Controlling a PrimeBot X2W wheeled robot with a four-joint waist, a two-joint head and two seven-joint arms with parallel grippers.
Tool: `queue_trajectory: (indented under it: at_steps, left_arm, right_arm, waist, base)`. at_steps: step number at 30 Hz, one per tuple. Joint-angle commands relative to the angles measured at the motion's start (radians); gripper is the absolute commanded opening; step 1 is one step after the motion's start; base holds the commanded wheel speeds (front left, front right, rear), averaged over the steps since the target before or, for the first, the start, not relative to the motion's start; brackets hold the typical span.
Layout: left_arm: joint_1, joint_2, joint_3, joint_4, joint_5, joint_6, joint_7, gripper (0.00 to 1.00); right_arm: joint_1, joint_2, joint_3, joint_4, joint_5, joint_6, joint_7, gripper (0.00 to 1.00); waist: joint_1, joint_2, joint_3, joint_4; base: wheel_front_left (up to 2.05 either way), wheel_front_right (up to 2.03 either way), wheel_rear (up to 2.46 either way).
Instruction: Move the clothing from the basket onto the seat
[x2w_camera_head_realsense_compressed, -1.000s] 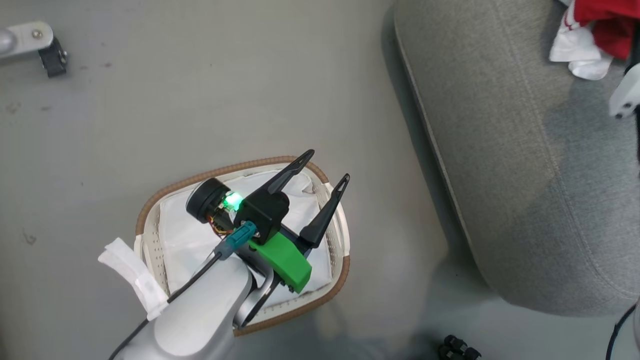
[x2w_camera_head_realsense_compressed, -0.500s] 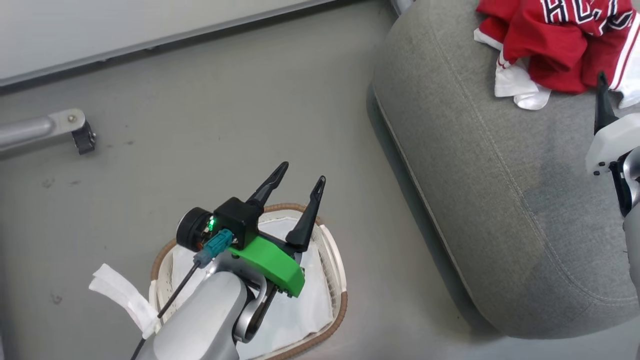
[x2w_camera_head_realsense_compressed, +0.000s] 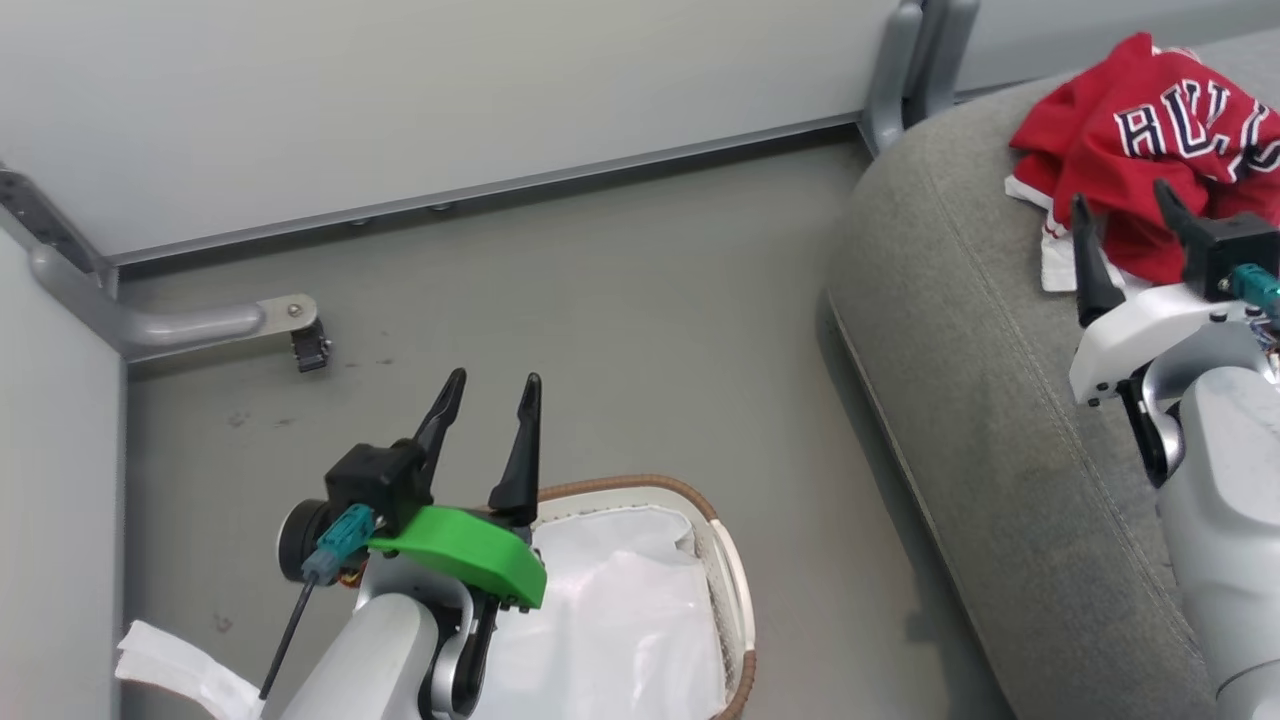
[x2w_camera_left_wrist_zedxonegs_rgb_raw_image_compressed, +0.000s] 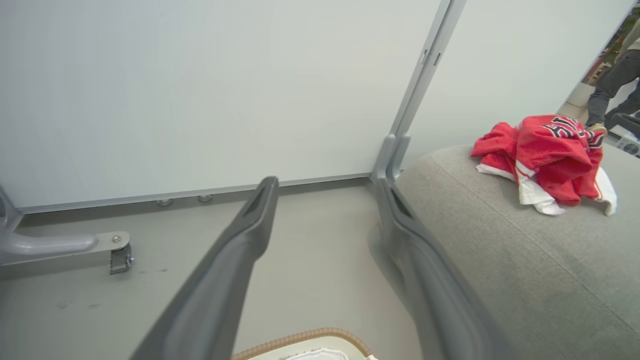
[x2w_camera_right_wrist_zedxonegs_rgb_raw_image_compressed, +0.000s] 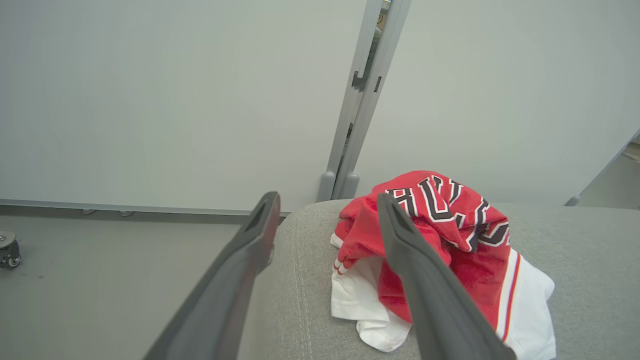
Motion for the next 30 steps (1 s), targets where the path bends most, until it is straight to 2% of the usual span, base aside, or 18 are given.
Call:
queue_trajectory:
  at_steps: [1,8,15,19,25,30]
  left_arm:
    - [0.032,0.003,0.017,-0.005,0.01,0.005,0.001,1.0]
    - [0.14,0.028,0.136,-0.037,0.014,0.032,0.001,1.0]
    - [0.253,0.039,0.228,-0.083,0.022,0.049,0.001,1.0]
    - [0.311,0.036,0.247,-0.1,0.025,0.054,0.001,1.0]
    - [0.38,0.039,0.248,-0.115,0.021,0.055,0.001,1.0]
    - [0.408,0.033,0.238,-0.121,0.007,0.05,0.006,1.0]
  right_arm:
    - [0.031,0.01,0.006,-0.011,0.01,-0.001,-0.002,1.0]
    - [0.127,0.085,0.036,-0.065,0.048,-0.001,-0.002,1.0]
    - [0.26,0.155,0.023,-0.192,0.014,-0.001,-0.002,1.0]
    - [0.358,0.172,0.017,-0.266,0.021,-0.001,-0.002,1.0]
    - [0.494,0.171,0.065,-0.336,0.158,-0.001,-0.002,1.0]
    - [0.584,0.172,0.071,-0.388,0.175,-0.001,-0.002,1.0]
  waist:
    - [0.0001,0.0,-0.08,0.086]
    - [0.0001,0.0,-0.137,0.152]
    - [0.0001,0.0,-0.167,0.189]
    - [0.0001,0.0,-0.178,0.202]
    - [0.0001,0.0,-0.185,0.198]
    - [0.0001,0.0,-0.193,0.194]
  base:
    - [0.0,0.0,0.0]
    - [0.0,0.0,0.0]
    - [0.0,0.0,0.0]
    - [0.0,0.0,0.0]
    - [0.0,0.0,0.0]
    - [0.0,0.0,0.0]
